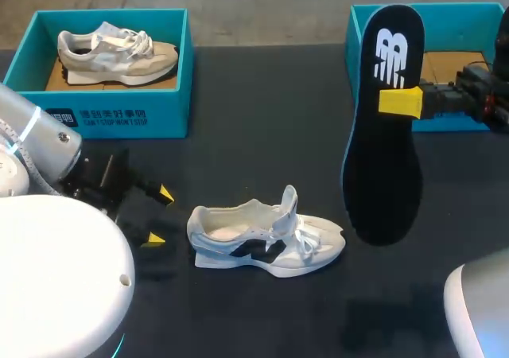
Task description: Take the shoe out of the shoebox, open the shoe tongue, remove and reinsert the insole, then place the shoe into the shoebox
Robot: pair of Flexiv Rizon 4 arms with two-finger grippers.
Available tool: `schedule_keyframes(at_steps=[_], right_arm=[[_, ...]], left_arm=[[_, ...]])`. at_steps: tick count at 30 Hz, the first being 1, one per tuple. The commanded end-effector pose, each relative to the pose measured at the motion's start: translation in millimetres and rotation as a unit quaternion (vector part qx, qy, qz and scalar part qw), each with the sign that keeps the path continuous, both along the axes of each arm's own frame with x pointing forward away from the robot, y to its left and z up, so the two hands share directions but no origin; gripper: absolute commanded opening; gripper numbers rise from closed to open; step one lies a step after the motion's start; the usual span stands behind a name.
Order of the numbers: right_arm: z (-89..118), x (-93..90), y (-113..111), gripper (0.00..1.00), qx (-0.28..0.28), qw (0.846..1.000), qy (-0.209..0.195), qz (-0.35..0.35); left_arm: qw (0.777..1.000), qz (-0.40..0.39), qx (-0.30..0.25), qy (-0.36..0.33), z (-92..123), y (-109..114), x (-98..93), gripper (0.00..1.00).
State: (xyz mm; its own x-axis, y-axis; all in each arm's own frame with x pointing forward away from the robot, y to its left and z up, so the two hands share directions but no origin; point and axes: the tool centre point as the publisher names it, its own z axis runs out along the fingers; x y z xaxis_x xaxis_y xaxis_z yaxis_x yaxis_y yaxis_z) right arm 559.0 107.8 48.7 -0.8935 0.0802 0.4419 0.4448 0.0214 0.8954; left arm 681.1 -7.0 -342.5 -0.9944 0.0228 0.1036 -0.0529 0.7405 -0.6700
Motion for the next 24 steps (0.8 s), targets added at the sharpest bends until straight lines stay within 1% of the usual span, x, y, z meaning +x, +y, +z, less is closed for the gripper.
schedule_keyframes(at_steps=[1,6,10,13,17,24], right_arm=[[3,1.1,6,0.00,-0.002,1.000,0.001,-0.001],[3,1.1,6,0.00,-0.002,1.000,0.001,-0.001],[3,1.1,6,0.00,-0.002,1.000,0.001,-0.001],[3,1.1,6,0.00,-0.002,1.000,0.001,-0.001],[3,1.1,6,0.00,-0.002,1.000,0.001,-0.001],[3,1.1,6,0.00,-0.002,1.000,0.001,-0.001]], left_arm=[[0.993,0.068,0.097,0.001,12,-21,10.9,1.00],[0.987,0.060,0.146,-0.017,38,-30,8.8,1.00],[0.980,0.053,0.190,-0.035,48,-34,9.0,1.00],[0.975,0.041,0.216,-0.031,49,-39,12.5,1.00],[0.967,0.031,0.252,-0.037,44,-49,16.4,1.00],[0.958,0.018,0.282,-0.044,37,-65,20.8,1.00]])
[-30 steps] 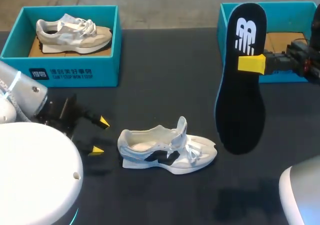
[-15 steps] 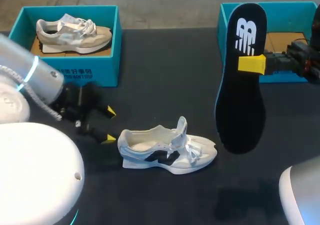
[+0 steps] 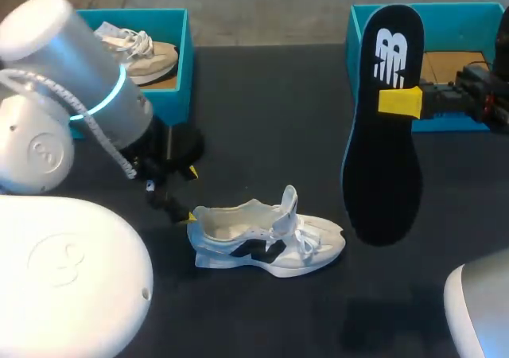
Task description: Take the shoe out of the shoebox, open the shoe tongue, remove and reinsert the insole, then place the shoe into the shoebox
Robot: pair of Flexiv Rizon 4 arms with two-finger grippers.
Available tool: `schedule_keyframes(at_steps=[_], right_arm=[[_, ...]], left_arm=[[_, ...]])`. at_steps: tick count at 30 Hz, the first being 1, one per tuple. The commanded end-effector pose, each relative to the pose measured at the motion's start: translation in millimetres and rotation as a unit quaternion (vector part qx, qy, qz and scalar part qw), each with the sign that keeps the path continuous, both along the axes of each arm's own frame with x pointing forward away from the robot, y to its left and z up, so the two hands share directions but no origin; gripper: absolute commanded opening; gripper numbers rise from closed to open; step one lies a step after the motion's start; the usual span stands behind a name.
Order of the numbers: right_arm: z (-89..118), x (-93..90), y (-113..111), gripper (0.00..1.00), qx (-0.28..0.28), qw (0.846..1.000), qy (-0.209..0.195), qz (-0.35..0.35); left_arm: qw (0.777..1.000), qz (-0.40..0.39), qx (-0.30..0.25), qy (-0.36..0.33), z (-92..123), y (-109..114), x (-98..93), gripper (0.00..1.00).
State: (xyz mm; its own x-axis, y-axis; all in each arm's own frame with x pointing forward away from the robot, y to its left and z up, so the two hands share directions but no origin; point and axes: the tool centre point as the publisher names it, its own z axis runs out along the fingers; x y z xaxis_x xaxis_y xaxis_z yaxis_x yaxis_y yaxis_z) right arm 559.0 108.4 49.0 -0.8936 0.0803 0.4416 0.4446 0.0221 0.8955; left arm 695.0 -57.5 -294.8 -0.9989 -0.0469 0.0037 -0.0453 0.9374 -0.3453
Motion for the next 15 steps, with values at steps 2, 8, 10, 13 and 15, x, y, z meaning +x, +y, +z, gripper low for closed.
schedule_keyframes(at_steps=[2,8,10,13,15], right_arm=[[2,1.2,5,0.00,-0.001,1.000,0.001,-0.001],[2,1.2,5,0.00,-0.001,1.000,0.001,-0.001],[2,1.2,5,0.00,-0.001,1.000,0.001,-0.001],[2,1.2,5,0.00,-0.001,1.000,0.001,-0.001],[2,1.2,5,0.00,-0.001,1.000,0.001,-0.001]], left_arm=[[0.995,-0.003,0.098,0.003,-12,-18,8.5,1.00],[0.993,-0.006,0.114,-0.015,-18,-28,8.1,1.00],[0.993,-0.007,0.114,-0.016,-20,-31,7.8,1.00],[0.993,-0.009,0.117,-0.017,-22,-34,8.5,1.00],[0.993,-0.009,0.118,-0.017,-24,-36,8.2,1.00]])
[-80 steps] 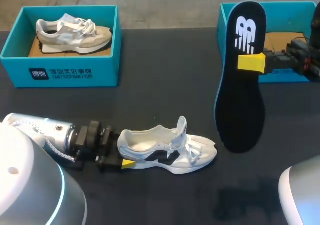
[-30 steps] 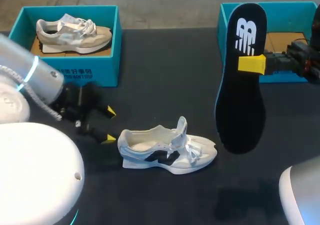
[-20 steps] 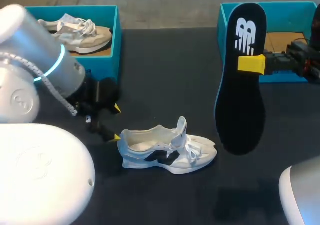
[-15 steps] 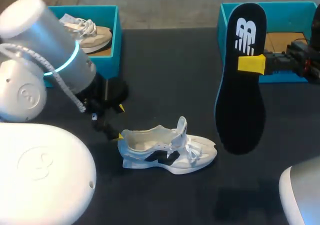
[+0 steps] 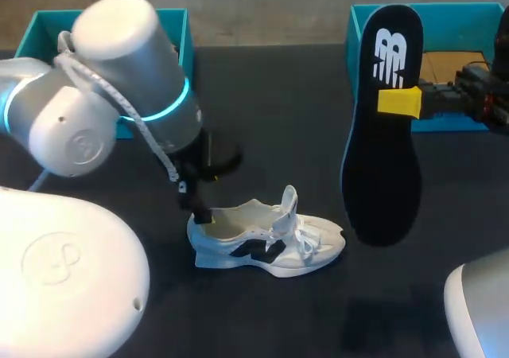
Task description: Take the shoe out of the shoebox, open the shoe tongue, remove and reinsert the insole, then place the shoe into the shoebox
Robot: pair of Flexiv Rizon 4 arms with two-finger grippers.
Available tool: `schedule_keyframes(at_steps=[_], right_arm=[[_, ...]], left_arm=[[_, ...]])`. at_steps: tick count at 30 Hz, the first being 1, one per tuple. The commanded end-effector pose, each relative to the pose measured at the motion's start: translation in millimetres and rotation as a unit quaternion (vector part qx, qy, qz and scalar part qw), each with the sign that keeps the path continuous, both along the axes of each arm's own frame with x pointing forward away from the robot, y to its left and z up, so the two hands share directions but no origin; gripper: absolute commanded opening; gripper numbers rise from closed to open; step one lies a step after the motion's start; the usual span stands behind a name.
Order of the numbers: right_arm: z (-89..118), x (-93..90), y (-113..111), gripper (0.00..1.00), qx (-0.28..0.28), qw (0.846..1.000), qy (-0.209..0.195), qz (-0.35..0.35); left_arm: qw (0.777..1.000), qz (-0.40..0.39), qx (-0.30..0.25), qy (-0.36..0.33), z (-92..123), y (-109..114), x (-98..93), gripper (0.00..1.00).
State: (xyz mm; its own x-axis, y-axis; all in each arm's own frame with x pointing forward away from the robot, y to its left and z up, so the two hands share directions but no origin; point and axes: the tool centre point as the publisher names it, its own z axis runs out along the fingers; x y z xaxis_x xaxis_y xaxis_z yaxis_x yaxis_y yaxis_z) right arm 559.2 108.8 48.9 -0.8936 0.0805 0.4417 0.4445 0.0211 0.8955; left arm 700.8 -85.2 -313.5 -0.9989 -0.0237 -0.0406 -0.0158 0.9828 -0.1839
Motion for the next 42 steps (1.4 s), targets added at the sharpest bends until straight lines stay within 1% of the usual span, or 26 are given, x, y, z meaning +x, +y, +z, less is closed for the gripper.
schedule_keyframes(at_steps=[1,9,19,23,29,30,31,32,40,42], right_arm=[[2,1.0,5,0.00,-0.002,1.000,0.001,0.000],[2,1.0,5,0.00,-0.002,1.000,0.001,0.000],[2,1.0,5,0.00,-0.002,1.000,0.001,0.000],[2,1.0,5,0.00,-0.002,1.000,0.001,0.000],[2,1.0,5,0.00,-0.002,1.000,0.001,0.000],[2,1.0,5,0.00,-0.002,1.000,0.001,0.000],[2,1.0,5,0.00,-0.002,1.000,0.001,0.000],[2,1.0,5,0.00,-0.002,1.000,0.001,0.000],[2,1.0,5,0.00,-0.002,1.000,0.001,0.000],[2,1.0,5,0.00,-0.002,1.000,0.001,0.000]], left_arm=[[0.999,0.001,0.034,0.001,-6,-9,2.1,1.00],[0.999,-0.006,0.032,0.003,-14,-18,4.4,1.00],[0.999,-0.011,0.031,0.007,-15,-25,5.3,1.00],[0.999,-0.013,0.029,0.007,-16,-31,7.5,1.00],[0.999,-0.019,0.028,0.004,-23,-42,13.5,1.00],[0.999,-0.019,0.027,0.003,-25,-43,15.0,0.99],[0.999,-0.022,0.025,0.004,-27,-45,16.6,0.93],[0.999,-0.024,0.023,0.006,-29,-47,18.2,0.92],[0.999,-0.028,0.024,0.011,-45,-60,23.5,0.95],[0.999,-0.032,0.022,0.011,-48,-62,23.2,0.98]])
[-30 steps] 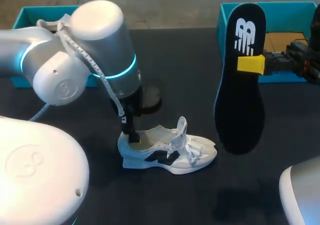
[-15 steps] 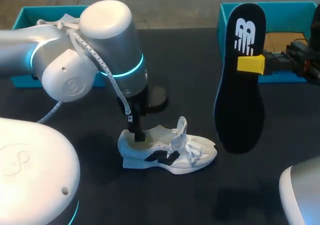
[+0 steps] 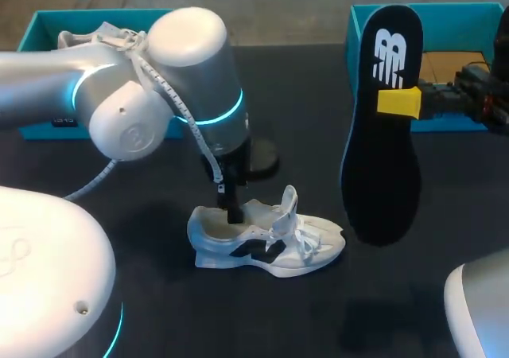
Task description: Take the shoe out of the shoebox, open the shoe tongue, remove and reinsert the insole, then place the shoe into the shoebox
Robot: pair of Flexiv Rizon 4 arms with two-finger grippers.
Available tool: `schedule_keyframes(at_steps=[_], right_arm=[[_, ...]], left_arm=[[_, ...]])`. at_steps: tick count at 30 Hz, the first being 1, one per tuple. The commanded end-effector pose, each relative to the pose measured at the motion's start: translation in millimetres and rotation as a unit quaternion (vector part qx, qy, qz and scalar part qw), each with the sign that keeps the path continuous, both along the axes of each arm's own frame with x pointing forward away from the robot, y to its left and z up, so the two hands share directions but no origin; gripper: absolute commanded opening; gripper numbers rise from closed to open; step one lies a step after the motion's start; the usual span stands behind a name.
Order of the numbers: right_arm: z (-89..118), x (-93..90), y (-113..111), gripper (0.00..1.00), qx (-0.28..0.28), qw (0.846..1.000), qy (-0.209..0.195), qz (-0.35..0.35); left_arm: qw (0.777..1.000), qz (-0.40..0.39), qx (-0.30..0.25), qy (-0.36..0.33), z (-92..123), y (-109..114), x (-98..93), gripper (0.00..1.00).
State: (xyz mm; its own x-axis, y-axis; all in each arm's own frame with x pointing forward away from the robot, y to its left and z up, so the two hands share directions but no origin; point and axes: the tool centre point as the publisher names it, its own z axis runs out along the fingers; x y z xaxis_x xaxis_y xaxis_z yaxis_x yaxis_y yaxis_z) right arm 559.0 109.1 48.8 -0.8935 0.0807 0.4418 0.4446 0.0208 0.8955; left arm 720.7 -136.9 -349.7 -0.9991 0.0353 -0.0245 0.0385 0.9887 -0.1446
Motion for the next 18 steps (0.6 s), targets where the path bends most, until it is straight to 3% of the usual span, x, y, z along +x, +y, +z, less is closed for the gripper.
schedule_keyframes(at_steps=[1,4,7,10,12,13,14,18], right_arm=[[3,1.1,4,0.00,-0.002,1.000,0.001,0.000],[3,1.1,4,0.00,-0.002,1.000,0.001,0.000],[3,1.1,4,0.00,-0.002,1.000,0.001,0.000],[3,1.1,4,0.00,-0.002,1.000,0.001,0.000],[3,1.1,4,0.00,-0.002,1.000,0.001,0.000],[3,1.1,4,0.00,-0.002,1.000,0.001,0.000],[3,1.1,4,0.00,-0.002,1.000,0.001,0.000],[3,1.1,4,0.00,-0.002,1.000,0.001,0.000]], left_arm=[[1.000,-0.003,0.001,0.003,-15,-11,3.3,0.99],[1.000,-0.001,0.003,0.000,-22,-15,3.0,0.94],[1.000,0.001,0.007,0.000,-28,-17,3.6,0.75],[1.000,0.005,0.011,-0.003,-33,-18,4.1,0.47],[1.000,0.006,0.013,-0.003,-36,-19,4.3,0.37],[1.000,0.007,0.015,-0.003,-37,-19,4.3,0.26],[1.000,0.007,0.016,-0.002,-38,-19,4.3,0.02],[1.000,0.004,0.015,0.001,-40,-18,2.8,0.00]])
